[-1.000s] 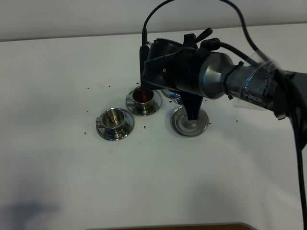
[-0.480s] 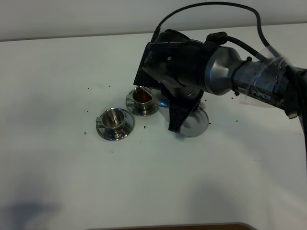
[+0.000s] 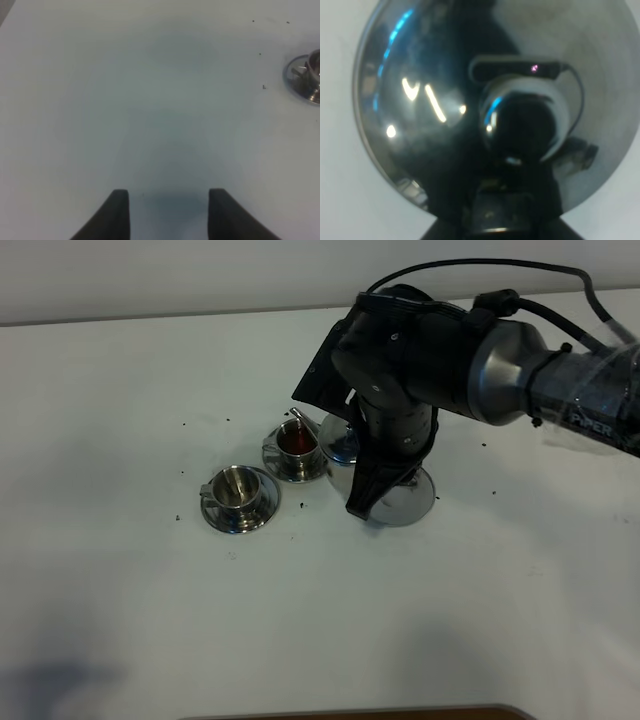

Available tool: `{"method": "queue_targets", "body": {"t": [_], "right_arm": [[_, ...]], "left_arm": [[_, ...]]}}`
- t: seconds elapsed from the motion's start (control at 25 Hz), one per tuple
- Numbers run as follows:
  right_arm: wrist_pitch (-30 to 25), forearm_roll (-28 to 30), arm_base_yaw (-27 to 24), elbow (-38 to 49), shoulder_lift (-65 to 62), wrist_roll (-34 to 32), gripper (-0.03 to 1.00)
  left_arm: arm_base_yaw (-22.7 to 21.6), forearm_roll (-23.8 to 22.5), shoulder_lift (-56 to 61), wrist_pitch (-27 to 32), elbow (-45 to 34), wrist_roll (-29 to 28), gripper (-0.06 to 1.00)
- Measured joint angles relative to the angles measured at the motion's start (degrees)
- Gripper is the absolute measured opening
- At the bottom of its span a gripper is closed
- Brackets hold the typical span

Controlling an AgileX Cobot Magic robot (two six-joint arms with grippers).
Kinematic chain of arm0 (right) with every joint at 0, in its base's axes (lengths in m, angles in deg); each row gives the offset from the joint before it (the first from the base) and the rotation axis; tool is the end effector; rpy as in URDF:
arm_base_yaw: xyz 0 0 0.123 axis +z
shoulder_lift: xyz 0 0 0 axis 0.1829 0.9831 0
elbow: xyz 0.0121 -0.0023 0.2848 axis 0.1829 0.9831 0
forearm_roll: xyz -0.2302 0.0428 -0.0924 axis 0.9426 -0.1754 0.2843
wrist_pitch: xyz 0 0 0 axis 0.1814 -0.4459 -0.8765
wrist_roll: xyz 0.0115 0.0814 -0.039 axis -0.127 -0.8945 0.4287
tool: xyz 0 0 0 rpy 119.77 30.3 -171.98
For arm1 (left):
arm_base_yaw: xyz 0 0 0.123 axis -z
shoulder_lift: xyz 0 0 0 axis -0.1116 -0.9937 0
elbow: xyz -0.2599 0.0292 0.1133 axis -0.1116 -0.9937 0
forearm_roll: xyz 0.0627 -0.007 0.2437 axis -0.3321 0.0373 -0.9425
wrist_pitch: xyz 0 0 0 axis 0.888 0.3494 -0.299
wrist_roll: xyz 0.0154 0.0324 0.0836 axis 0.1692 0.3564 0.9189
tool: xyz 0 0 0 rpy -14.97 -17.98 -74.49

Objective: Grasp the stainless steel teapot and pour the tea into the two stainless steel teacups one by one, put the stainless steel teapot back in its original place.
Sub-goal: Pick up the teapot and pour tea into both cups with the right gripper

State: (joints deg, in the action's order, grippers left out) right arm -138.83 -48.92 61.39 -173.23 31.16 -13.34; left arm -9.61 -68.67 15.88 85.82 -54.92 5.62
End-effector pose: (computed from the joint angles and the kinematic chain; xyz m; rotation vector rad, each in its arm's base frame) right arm 0.2812 0.3092 0.2030 -1.5415 2.4084 -0.2582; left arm -0.0017 0.0072 0.2651 -0.1542 2.0819 0.0886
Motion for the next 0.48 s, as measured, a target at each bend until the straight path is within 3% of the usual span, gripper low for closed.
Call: {"method": "queue_targets", "body": {"t": [0.2, 0.48], "right_arm": [[5.2, -1.8, -1.1, 3.6, -0.6, -0.3, 0.19], [4.0, -0.3, 0.1, 3.9, -2.9, 2.6, 0.19]], "left_arm": [[0.0, 0.0, 0.0, 0.0, 0.0, 0.0, 0.43], [0.0, 0.0, 0.0, 0.0, 0.0, 0.0, 0.43]]}}
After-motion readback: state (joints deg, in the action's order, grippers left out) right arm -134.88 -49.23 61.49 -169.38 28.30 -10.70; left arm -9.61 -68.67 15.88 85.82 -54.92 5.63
